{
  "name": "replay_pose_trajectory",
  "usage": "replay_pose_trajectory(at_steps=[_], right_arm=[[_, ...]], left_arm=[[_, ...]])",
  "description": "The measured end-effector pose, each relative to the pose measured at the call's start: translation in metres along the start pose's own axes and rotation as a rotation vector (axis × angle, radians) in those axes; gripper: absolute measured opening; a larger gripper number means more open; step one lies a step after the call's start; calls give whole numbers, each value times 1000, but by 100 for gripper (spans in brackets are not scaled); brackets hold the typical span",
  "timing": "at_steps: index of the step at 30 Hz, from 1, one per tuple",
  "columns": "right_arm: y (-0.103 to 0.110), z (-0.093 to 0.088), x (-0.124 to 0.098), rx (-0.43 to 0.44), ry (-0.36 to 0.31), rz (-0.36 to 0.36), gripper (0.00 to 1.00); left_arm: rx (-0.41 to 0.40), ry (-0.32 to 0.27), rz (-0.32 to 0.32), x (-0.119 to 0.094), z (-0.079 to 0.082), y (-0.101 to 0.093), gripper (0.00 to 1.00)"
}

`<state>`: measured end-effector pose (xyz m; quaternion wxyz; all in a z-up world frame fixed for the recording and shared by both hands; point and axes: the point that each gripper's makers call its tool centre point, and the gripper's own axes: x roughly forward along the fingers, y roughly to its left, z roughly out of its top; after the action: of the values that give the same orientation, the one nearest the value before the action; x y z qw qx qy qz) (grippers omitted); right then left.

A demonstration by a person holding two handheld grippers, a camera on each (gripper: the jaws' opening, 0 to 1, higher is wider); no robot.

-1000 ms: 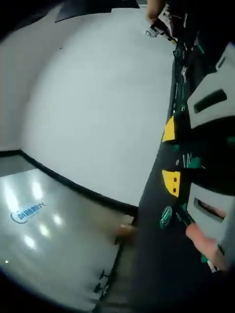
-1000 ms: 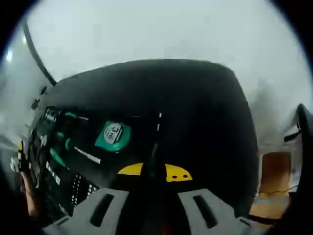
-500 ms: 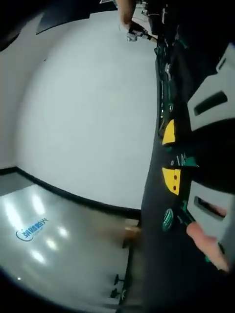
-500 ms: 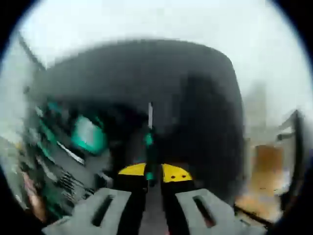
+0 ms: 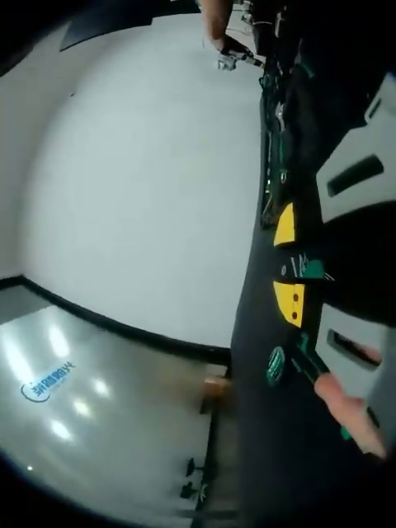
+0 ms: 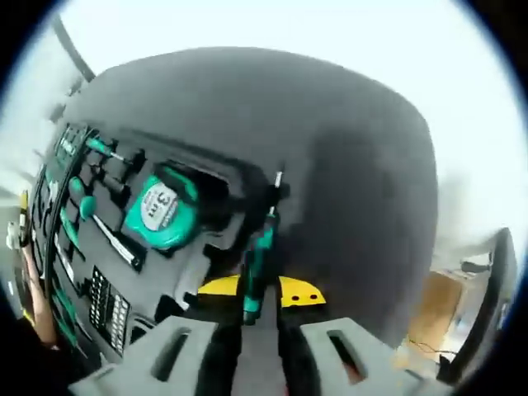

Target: Pick up the tools and put them into their designated positions in the toolbox.

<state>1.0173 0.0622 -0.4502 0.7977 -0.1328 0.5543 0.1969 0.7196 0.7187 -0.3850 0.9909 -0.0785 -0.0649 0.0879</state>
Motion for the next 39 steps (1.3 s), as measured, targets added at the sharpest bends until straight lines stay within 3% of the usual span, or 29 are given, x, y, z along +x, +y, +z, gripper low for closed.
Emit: replay_pose_trajectory(at_steps=[1,3,4,5,6,7,8,9,10,11,12,14,15,17,18,19,21,22,24,25,27,29,30,31,33,34,36,37,39], right_arm=[[-5,-4,8,-20,26,-46,9],[0,-1,3,-179,-3,4,8],[-1,-8,-2,-138,47,14,7],[-3,-9,-10,-73,42,10,7],[-17,7,-26,-33,-32,-30,7],[-19,10,-34,-23,-53,-46,7],[-26,13,-61,-24,-95,-110,7],[-29,15,-78,-59,-115,-153,7],[-22,24,-98,-161,-160,-183,7],[8,20,-107,-222,-203,-176,8],[33,28,-117,-284,-230,-142,8],[77,37,-121,-419,-246,-26,8],[91,31,-128,-435,-169,-43,8],[122,55,-138,-631,-254,-119,8],[135,67,-134,-666,-270,-72,8],[172,64,-123,-657,-241,74,8],[208,79,-94,-707,-200,253,8],[218,71,-81,-728,-144,287,8],[235,55,-52,-878,-78,333,8],[232,56,-40,-909,-56,328,7],[220,65,-19,-913,-26,241,7],[215,68,-11,-1003,-25,193,8],[207,81,3,-1124,8,157,8],[206,79,5,-1174,20,150,8],[204,58,5,-1241,72,112,8],[208,60,1,-1216,54,122,8],[199,81,2,-1178,2,70,11],[193,82,0,-1140,4,49,13],[194,75,-2,-1020,-3,95,17]], left_arm=[[12,8,0,1,-1,-1,14],[49,34,3,3,-6,-2,14],[61,40,6,3,-8,-2,14],[65,43,9,4,-8,-1,14],[68,45,12,3,-9,0,14],[69,45,13,3,-9,1,14],[64,43,12,3,-9,-1,14],[60,43,12,3,-9,0,14],[58,48,13,3,-10,0,14],[56,56,17,4,-11,0,14],[61,64,24,5,-12,2,14],[78,69,28,6,-13,1,13],[82,70,29,5,-13,0,13],[83,71,31,5,-13,1,13],[77,69,32,4,-13,2,13],[74,68,32,4,-13,2,13],[69,70,31,4,-13,2,13],[70,72,28,4,-13,1,13],[73,72,30,4,-14,1,13],[71,72,33,4,-14,2,13],[60,72,34,3,-14,3,13],[62,75,30,3,-15,2,13],[73,80,27,4,-16,2,13],[89,88,27,4,-18,1,13],[109,93,28,5,-20,-1,13],[118,93,29,5,-20,-1,13],[117,88,36,4,-18,2,13],[114,85,37,4,-18,2,13],[107,76,41,3,-16,3,13]])
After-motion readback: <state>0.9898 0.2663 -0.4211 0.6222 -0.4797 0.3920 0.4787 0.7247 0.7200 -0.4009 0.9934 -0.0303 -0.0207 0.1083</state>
